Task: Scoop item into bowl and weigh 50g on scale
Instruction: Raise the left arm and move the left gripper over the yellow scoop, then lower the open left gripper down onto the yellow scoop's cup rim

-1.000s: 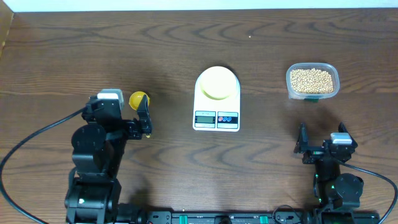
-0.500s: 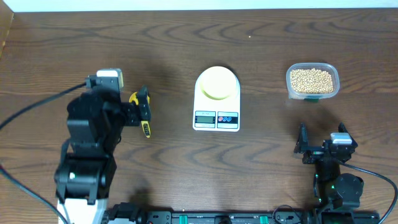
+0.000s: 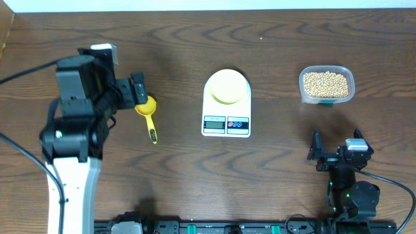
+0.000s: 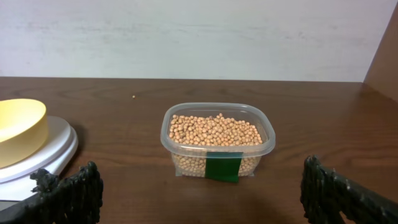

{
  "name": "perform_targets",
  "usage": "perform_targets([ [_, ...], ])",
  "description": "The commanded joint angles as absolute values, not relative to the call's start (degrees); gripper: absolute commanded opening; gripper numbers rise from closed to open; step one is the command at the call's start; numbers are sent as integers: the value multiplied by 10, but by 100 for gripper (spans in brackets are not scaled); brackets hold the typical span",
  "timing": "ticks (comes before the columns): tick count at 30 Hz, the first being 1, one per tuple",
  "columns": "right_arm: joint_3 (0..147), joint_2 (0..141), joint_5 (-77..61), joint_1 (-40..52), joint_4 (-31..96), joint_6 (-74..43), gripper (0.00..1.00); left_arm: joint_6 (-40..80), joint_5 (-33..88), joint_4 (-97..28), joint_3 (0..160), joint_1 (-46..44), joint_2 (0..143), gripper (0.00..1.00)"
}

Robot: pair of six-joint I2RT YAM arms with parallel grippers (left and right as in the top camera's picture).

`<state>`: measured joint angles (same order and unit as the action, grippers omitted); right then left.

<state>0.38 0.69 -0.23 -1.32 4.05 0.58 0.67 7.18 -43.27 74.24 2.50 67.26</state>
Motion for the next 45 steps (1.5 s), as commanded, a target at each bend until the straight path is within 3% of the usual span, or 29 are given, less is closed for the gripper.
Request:
perform_targets([
  [1,3,3,-2,-16,43,-2,99,14,143,-445,783,61,721,98],
  [14,3,3,-2,-16,43,-2,99,-2,167,-565,929,96,875,98],
  [29,3,3,-2,-16,43,-2,99,-4,79,-587,929,96,936,98],
  [45,3,3,-2,-16,43,-2,99,-4,76,-591,921,96,1020,98],
])
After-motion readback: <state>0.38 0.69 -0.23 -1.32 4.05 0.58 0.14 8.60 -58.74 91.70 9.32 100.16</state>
